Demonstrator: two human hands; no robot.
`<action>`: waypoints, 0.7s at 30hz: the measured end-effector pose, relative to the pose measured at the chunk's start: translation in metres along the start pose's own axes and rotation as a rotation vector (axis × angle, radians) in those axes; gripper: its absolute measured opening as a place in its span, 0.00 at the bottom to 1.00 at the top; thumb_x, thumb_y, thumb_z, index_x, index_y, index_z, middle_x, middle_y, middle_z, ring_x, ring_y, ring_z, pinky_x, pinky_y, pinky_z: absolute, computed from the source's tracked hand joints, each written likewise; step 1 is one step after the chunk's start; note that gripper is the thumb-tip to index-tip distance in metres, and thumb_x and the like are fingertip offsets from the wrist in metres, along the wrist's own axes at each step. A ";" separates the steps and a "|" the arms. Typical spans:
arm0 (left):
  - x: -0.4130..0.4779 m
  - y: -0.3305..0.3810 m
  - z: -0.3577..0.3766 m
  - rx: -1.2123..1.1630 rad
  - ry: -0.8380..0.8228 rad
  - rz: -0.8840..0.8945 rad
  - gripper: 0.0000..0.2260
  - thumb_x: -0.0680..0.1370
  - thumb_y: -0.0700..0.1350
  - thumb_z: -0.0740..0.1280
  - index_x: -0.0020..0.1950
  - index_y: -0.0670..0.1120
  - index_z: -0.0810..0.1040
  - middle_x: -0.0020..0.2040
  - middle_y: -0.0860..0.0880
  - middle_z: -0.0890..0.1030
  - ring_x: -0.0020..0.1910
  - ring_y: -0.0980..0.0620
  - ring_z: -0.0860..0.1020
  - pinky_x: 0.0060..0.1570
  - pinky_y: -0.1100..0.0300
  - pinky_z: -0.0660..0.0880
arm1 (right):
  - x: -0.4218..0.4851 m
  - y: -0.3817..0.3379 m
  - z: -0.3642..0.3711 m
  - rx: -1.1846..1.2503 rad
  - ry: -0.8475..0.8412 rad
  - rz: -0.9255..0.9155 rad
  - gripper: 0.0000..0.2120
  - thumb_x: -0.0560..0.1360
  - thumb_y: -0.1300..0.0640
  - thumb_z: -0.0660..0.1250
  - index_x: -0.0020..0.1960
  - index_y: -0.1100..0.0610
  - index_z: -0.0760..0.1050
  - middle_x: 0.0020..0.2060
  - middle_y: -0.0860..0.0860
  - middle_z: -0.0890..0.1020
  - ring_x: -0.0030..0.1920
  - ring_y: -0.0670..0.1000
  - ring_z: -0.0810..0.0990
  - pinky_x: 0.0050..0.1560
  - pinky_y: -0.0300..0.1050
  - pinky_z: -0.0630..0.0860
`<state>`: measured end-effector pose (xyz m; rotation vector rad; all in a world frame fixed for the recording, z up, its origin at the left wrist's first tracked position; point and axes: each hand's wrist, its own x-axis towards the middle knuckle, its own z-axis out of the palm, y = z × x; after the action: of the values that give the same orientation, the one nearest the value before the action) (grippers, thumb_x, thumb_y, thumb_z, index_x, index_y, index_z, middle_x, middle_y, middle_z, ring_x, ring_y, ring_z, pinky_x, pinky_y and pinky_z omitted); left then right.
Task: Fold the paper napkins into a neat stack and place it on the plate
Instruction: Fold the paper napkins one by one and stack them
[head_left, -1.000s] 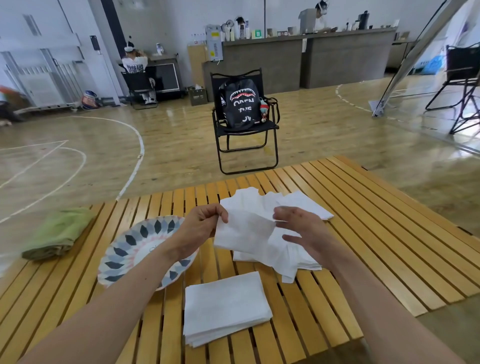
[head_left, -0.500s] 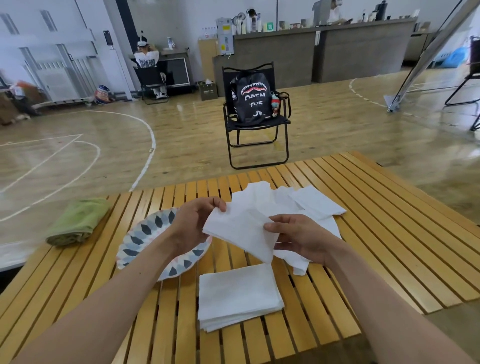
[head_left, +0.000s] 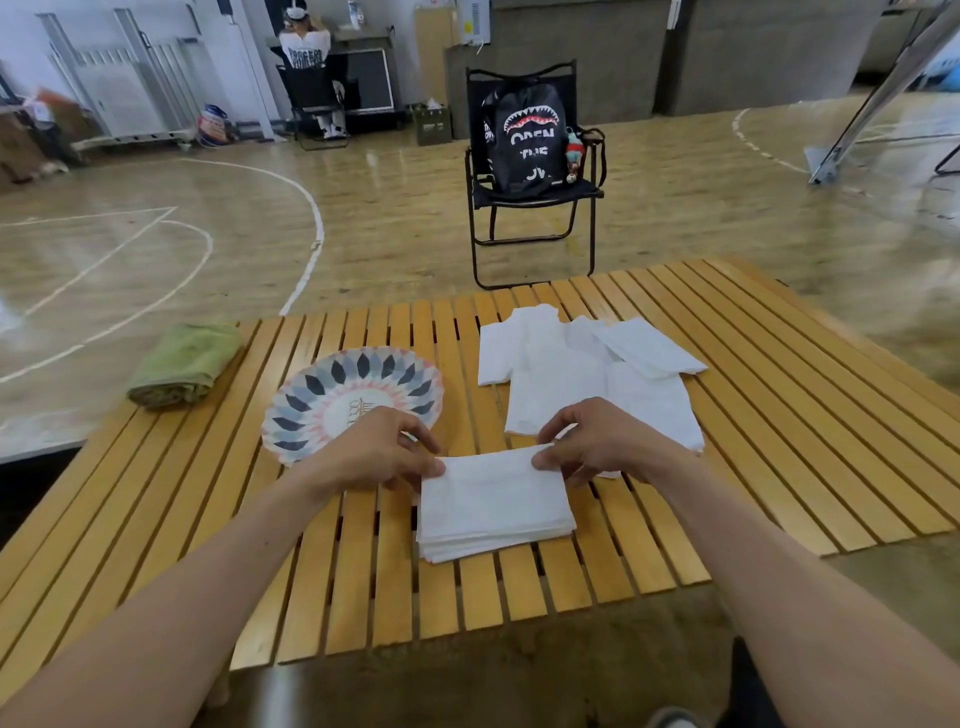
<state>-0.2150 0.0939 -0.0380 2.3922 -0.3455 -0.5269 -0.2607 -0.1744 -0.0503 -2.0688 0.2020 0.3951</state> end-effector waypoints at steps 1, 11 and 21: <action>-0.001 -0.003 0.002 0.029 0.011 0.001 0.10 0.73 0.46 0.77 0.51 0.48 0.82 0.44 0.52 0.85 0.42 0.55 0.84 0.39 0.60 0.82 | 0.000 0.000 0.002 -0.023 0.005 0.001 0.15 0.69 0.59 0.80 0.53 0.59 0.80 0.46 0.58 0.85 0.42 0.54 0.87 0.39 0.44 0.84; 0.009 -0.001 0.014 0.354 0.125 0.047 0.14 0.64 0.51 0.81 0.43 0.50 0.80 0.35 0.53 0.81 0.34 0.55 0.79 0.35 0.61 0.77 | 0.004 -0.005 0.014 -0.390 0.098 0.008 0.17 0.65 0.50 0.82 0.43 0.55 0.76 0.35 0.50 0.82 0.33 0.49 0.80 0.35 0.40 0.75; 0.095 0.061 0.013 0.044 0.138 0.236 0.08 0.72 0.47 0.78 0.46 0.47 0.82 0.38 0.51 0.83 0.32 0.55 0.81 0.36 0.63 0.80 | 0.036 0.022 -0.061 -0.118 0.743 0.007 0.12 0.73 0.50 0.73 0.52 0.55 0.81 0.43 0.48 0.86 0.43 0.48 0.83 0.39 0.42 0.75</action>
<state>-0.1438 0.0058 -0.0344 2.3725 -0.5729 -0.2483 -0.2213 -0.2369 -0.0526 -2.2493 0.6365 -0.3864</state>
